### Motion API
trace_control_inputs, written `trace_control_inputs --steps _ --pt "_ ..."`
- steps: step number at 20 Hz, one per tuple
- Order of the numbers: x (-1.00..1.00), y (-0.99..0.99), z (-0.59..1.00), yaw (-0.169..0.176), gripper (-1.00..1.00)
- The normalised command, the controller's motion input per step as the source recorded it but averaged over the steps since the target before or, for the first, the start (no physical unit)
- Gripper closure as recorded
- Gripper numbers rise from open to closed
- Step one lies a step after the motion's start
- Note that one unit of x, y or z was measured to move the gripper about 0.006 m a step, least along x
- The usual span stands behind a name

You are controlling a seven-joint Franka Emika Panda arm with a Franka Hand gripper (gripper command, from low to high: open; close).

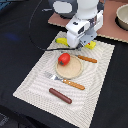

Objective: Interact with the objects in diverse but meaningful ways.

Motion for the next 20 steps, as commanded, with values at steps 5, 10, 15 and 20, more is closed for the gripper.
trace_control_inputs --steps 5,10,15,20 --pt "0.29 0.09 0.00 0.004 1.00" --pt "0.31 0.07 0.01 0.000 1.00" --pt "0.44 0.11 0.32 -0.003 1.00" --pt "0.20 0.11 0.99 -0.022 1.00"
